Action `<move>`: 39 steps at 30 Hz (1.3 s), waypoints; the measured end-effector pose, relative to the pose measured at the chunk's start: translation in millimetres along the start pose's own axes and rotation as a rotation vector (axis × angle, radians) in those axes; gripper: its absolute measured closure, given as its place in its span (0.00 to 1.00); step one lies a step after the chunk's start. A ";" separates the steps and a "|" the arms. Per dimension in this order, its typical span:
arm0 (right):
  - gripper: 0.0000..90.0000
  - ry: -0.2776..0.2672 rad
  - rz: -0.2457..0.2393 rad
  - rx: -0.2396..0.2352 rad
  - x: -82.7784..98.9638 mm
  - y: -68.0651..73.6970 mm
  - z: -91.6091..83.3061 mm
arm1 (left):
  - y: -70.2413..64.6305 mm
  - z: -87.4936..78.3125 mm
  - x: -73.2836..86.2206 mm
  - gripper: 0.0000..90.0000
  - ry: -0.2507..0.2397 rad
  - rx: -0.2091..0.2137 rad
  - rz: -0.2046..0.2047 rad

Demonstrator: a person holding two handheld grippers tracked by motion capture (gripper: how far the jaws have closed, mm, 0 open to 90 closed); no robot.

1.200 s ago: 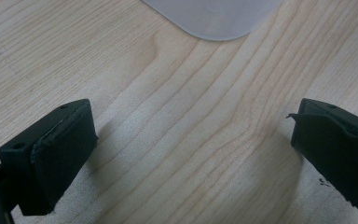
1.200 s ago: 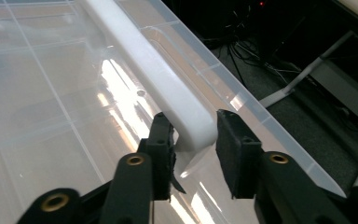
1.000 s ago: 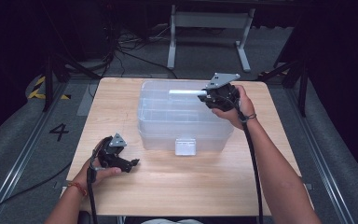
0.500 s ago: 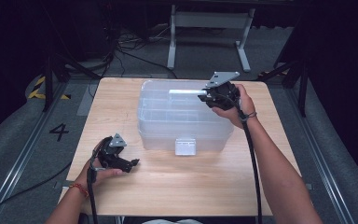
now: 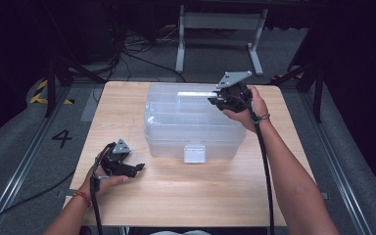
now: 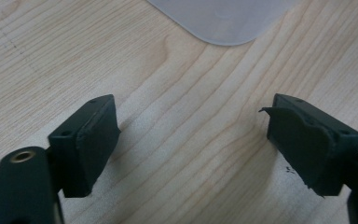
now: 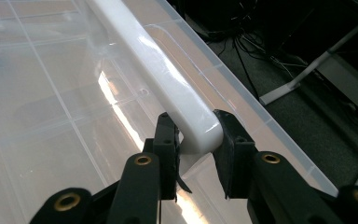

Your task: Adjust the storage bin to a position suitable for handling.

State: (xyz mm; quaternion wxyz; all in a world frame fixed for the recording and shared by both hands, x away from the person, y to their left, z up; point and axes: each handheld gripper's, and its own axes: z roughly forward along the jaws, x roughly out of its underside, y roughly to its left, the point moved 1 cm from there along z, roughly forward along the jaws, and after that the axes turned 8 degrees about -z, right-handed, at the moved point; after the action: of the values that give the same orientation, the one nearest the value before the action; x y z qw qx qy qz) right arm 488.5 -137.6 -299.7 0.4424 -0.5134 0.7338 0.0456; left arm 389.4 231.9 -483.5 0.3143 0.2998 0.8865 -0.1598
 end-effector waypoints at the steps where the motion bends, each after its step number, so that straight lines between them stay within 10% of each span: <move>1: 0.81 0.002 0.000 0.000 -0.3 -0.6 0.1 | -1.9 -0.9 0.0 0.29 -0.007 -0.006 0.003; 21: 0.80 0.008 0.027 -0.008 -5.0 -7.4 0.2 | -5.6 -49.0 -45.9 0.42 -0.233 -0.011 0.060; 39: 0.79 0.025 0.052 -0.013 -13.7 -18.9 1.8 | -19.4 -51.6 -62.6 0.49 -0.273 0.019 0.074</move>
State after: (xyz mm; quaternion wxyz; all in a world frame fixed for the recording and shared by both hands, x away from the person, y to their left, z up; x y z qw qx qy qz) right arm 505.7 -135.8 -284.0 0.4284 -0.4976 0.7522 0.0555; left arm 392.3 214.3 -402.0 0.4348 0.3106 0.8223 -0.1956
